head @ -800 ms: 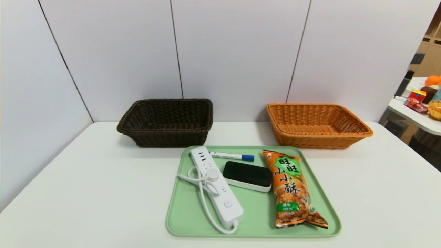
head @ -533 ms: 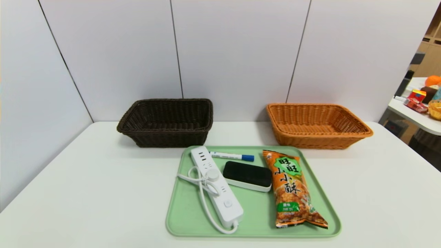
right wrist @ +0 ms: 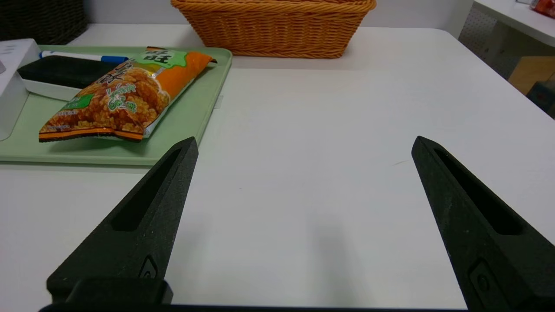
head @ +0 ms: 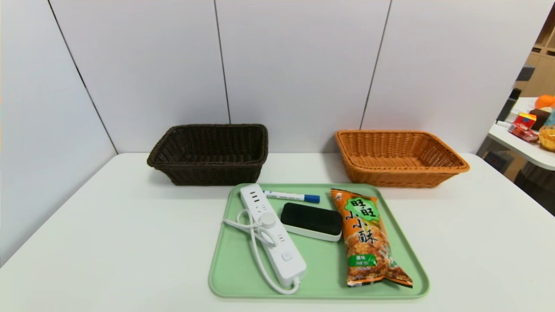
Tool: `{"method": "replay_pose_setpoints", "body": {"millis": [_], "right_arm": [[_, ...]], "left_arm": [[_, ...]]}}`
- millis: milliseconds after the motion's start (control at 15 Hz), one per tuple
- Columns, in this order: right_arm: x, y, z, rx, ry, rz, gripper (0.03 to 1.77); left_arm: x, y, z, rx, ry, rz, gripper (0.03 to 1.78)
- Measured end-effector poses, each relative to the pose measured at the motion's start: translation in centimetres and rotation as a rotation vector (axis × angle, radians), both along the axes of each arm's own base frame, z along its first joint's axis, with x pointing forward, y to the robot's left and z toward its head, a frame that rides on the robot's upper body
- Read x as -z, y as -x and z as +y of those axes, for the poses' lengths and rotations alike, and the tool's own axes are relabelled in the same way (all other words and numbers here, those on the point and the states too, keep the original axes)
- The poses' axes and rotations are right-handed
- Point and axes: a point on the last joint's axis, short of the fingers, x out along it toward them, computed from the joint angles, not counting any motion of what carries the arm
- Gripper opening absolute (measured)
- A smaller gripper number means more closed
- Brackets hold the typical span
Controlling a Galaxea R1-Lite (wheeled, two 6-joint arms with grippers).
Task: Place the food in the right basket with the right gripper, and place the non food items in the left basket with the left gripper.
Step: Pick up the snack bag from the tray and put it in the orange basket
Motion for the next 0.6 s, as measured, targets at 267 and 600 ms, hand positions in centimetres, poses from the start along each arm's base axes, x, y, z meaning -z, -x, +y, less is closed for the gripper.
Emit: {"method": "replay_pose_setpoints", "body": {"millis": [267, 600], "right_arm": [[0.1, 0.0, 0.1, -0.026, 0.054, 0.007, 1.70], [-2.8, 0.5, 0.2, -0.080, 0.060, -0.042, 1.70]], "left_arm": [[-0.6, 0.2, 0.0, 0.019, -0.025, -0.025, 1.69], [-4.8, 0.6, -0.2, 0.072, -0.019, -0.044, 1.69]]}}
